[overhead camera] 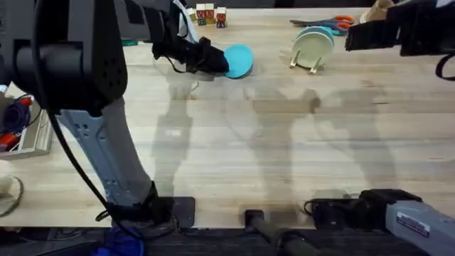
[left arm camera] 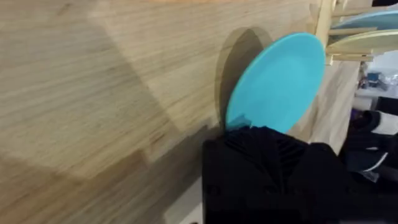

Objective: Pick up the plates from the table one by one and place each into a slot on the dish rack.

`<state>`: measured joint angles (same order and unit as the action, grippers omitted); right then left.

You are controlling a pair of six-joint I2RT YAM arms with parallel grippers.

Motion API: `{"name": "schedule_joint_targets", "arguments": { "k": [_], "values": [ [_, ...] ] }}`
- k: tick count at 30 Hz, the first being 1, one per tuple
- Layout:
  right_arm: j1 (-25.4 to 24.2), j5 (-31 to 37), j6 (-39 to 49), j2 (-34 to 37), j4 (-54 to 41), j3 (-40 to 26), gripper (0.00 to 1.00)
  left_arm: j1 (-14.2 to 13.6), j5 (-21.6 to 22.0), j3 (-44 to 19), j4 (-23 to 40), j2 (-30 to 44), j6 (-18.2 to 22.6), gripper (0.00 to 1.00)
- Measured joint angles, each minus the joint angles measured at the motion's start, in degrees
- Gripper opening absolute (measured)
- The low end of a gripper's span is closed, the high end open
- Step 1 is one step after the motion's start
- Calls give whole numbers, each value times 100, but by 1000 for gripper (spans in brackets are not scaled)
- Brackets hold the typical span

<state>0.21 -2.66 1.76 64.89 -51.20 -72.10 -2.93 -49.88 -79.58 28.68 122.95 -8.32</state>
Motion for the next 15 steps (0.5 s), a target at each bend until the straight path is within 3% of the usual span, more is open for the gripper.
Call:
{"name": "schedule_joint_targets", "arguments": {
  "k": [15],
  "values": [
    [0,-162,-179,0,50,0,993,25,-174,-14,-19,75,0,41]
  ]
}}
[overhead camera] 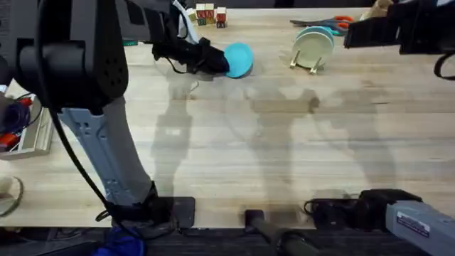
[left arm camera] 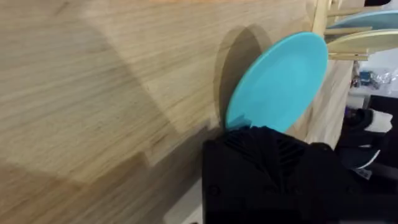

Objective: Pick up the plates from the table one by one and place each into a slot on the dish rack.

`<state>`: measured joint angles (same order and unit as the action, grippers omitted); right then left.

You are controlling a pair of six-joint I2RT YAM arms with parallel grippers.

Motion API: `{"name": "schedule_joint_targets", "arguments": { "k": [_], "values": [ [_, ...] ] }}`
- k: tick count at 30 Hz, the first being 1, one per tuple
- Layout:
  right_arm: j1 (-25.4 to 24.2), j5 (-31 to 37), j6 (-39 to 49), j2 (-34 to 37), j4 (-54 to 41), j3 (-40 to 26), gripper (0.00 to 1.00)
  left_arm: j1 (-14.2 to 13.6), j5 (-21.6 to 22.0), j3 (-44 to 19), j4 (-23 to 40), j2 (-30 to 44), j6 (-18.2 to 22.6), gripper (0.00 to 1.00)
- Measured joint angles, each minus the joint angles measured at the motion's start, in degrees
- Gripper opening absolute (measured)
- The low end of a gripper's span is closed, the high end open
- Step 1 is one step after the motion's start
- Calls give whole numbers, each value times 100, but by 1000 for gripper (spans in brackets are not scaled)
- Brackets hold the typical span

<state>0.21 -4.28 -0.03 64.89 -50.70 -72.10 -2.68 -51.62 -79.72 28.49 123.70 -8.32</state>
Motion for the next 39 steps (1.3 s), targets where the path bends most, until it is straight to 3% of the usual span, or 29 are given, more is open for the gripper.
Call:
{"name": "schedule_joint_targets", "arguments": {
  "k": [5,15,23,33,39],
  "values": [
    [0,-791,187,100,316,-21,995,0,0,0,0,0,0,41],
    [82,-2246,951,941,1282,-22,995,-1,11,0,0,0,0,41],
    [536,-2703,1320,1716,1883,-175,992,-2,15,0,2,0,0,41],
    [835,-3140,1726,3204,1807,-1504,992,-2,15,0,2,0,0,41],
    [835,-3178,1769,4023,1043,-2633,991,-2,15,0,2,0,0,41]
  ]
}}
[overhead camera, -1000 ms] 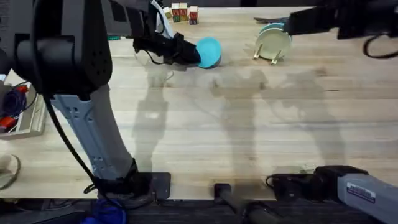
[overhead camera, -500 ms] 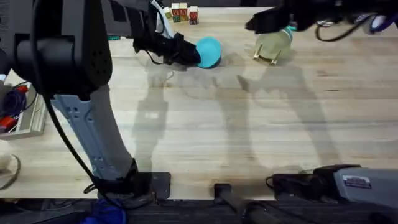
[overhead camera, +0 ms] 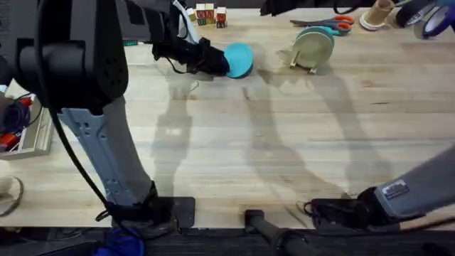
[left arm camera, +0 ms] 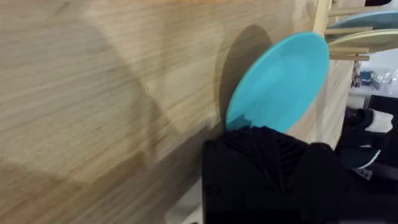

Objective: Pick up the plates from the table one by one and place each into a slot on the dish rack.

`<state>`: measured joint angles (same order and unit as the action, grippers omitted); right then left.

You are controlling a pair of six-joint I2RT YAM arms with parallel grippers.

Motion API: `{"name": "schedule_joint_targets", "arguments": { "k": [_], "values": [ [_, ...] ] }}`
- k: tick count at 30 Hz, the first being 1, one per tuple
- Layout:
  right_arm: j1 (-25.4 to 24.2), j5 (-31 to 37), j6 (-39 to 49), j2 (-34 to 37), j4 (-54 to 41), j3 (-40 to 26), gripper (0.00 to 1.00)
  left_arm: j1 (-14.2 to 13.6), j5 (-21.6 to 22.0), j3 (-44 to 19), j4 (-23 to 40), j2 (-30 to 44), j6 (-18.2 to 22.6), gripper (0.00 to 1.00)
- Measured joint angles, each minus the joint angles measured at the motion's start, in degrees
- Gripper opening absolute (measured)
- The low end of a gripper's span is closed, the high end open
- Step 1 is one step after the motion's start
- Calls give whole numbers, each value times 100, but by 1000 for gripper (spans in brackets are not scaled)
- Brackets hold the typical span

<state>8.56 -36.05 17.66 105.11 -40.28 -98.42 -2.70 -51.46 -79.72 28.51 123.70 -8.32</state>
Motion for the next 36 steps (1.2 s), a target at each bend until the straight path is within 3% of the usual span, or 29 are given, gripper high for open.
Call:
{"name": "schedule_joint_targets", "arguments": {
  "k": [12,36],
  "values": [
    [0,-163,2,1581,-1091,-1943,988,0,2,0,1,0,0,41],
    [112,-557,604,2788,-1527,-2075,991,0,7,0,1,0,0,41]
  ]
}}
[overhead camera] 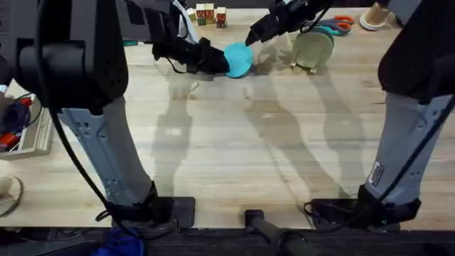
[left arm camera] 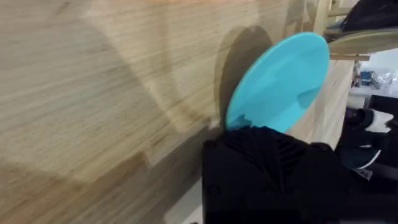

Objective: Pick up the plates from the table one by one and place each into a slot on the dish rack.

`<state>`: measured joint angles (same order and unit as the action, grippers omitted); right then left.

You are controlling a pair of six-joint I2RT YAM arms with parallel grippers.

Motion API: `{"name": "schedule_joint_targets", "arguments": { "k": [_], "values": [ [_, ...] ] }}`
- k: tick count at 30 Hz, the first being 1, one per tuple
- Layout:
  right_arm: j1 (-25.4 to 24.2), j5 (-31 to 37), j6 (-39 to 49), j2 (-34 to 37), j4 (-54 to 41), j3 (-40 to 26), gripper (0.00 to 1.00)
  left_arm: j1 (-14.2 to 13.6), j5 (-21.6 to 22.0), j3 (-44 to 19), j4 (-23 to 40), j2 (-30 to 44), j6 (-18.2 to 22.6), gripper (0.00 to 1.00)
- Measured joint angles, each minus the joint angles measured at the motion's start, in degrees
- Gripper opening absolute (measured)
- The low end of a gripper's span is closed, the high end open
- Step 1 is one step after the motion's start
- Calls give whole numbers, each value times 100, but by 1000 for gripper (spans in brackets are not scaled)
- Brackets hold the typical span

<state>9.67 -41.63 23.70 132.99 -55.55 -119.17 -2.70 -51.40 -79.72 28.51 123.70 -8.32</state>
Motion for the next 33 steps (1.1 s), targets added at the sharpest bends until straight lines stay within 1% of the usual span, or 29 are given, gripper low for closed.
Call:
{"name": "schedule_joint_targets", "arguments": {
  "k": [10,14,24,33],
  "values": [
    [273,-3,7,11,10,-2,992,0,8,-4,12,0,0,41],
    [342,-22,-137,11,2,-2,994,0,15,-11,24,0,0,40],
    [350,38,-249,13,79,-2,994,0,20,-22,61,0,0,42],
    [350,240,-249,12,146,-2,995,0,25,-26,83,0,0,41]
  ]
}}
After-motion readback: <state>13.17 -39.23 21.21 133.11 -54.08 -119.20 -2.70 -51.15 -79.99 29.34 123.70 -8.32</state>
